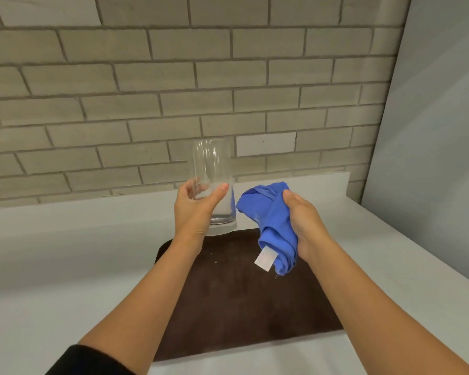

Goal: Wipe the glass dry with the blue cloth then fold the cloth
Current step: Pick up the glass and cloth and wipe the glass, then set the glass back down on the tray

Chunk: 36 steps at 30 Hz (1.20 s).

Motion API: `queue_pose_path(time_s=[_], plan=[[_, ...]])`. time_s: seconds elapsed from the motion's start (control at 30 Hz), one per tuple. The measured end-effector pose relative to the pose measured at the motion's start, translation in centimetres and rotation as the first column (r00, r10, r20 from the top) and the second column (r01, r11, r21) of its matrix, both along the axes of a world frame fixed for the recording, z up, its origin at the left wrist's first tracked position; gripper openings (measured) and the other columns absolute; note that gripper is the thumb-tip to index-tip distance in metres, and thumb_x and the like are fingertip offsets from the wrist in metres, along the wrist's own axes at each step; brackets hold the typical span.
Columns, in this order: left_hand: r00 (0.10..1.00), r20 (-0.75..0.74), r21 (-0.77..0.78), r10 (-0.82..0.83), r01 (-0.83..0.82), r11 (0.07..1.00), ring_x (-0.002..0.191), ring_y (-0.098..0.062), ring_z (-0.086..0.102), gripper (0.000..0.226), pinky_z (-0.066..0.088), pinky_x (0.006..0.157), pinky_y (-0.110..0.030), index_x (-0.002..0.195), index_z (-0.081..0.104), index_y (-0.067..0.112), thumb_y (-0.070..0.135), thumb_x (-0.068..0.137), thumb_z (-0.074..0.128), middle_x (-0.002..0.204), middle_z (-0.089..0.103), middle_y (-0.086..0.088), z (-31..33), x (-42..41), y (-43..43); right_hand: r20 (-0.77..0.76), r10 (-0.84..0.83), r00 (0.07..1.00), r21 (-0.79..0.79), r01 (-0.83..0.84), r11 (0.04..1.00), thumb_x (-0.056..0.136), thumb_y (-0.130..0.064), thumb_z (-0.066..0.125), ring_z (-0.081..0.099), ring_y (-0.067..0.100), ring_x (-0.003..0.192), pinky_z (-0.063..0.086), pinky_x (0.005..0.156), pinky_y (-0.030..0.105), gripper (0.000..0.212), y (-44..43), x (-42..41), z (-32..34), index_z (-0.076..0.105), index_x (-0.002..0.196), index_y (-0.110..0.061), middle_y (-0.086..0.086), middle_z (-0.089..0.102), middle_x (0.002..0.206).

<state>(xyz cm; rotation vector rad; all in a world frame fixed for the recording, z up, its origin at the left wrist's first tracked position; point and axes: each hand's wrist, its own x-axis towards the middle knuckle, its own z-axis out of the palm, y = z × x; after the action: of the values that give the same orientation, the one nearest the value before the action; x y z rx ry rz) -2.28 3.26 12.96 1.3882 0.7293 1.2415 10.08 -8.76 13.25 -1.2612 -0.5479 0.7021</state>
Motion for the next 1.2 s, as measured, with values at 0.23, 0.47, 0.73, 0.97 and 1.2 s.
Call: queue_pose_path(time_s=[0.23, 0.47, 0.73, 0.97, 1.2], plan=[[0.979, -0.204, 0.0, -0.013, 0.013, 1.0, 0.098, -0.012, 0.055, 0.075, 0.042, 0.064, -0.014, 0.129, 0.042, 0.021, 0.03, 0.064, 0.078, 0.112, 0.052, 0.006, -4.2, 0.0, -0.5, -0.298, -0.072, 0.952, 0.086, 0.102, 0.991, 0.092, -0.035, 0.041, 0.066, 0.02, 0.056, 0.055, 0.043, 0.027, 0.029, -3.0, 2.9, -0.4, 0.061, 0.087, -0.014, 0.009, 0.066, 0.082], [0.945, -0.315, -0.012, -0.088, 0.089, 0.996, 0.107, -0.015, 0.054, 0.078, 0.045, 0.081, -0.024, 0.123, 0.04, 0.023, 0.021, 0.058, 0.083, 0.12, 0.051, 0.002, -7.7, -0.1, -1.3, -0.329, -0.096, 0.939, 0.069, 0.125, 0.99, 0.093, -0.035, 0.041, 0.062, 0.024, 0.07, 0.051, 0.06, 0.038, 0.029, -4.4, 3.8, -2.1, 0.06, 0.085, -0.015, 0.01, 0.065, 0.086], [0.934, -0.34, -0.013, -0.105, 0.107, 0.994, 0.11, -0.015, 0.053, 0.078, 0.047, 0.087, -0.028, 0.122, 0.039, 0.022, 0.019, 0.058, 0.084, 0.123, 0.051, 0.001, -8.9, 0.9, -1.7, -0.358, -0.119, 0.926, 0.063, 0.151, 0.987, 0.092, -0.035, 0.042, 0.062, 0.025, 0.069, 0.051, 0.059, 0.038, 0.029, -5.7, 4.3, -3.0, 0.06, 0.084, -0.014, 0.01, 0.065, 0.084], [0.935, -0.341, 0.0, -0.099, 0.105, 0.994, 0.106, -0.013, 0.05, 0.074, 0.045, 0.087, -0.027, 0.112, 0.037, 0.025, 0.019, 0.056, 0.085, 0.114, 0.047, 0.005, -10.3, 3.2, -1.4, -0.376, -0.141, 0.916, 0.058, 0.175, 0.983, 0.092, -0.036, 0.042, 0.065, 0.021, 0.062, 0.056, 0.046, 0.028, 0.031, -6.4, 5.1, -3.5, 0.061, 0.083, -0.014, 0.009, 0.066, 0.081], [0.938, -0.337, -0.006, -0.083, 0.086, 0.996, 0.105, -0.015, 0.051, 0.08, 0.043, 0.085, -0.027, 0.117, 0.039, 0.015, 0.014, 0.052, 0.086, 0.114, 0.048, 0.0, -12.8, 5.0, -0.6, -0.395, -0.105, 0.913, 0.104, 0.158, 0.982, 0.093, -0.034, 0.042, 0.069, 0.019, 0.06, 0.057, 0.046, 0.027, 0.031, -6.6, 5.5, -4.5, 0.064, 0.086, -0.013, 0.006, 0.074, 0.069]])
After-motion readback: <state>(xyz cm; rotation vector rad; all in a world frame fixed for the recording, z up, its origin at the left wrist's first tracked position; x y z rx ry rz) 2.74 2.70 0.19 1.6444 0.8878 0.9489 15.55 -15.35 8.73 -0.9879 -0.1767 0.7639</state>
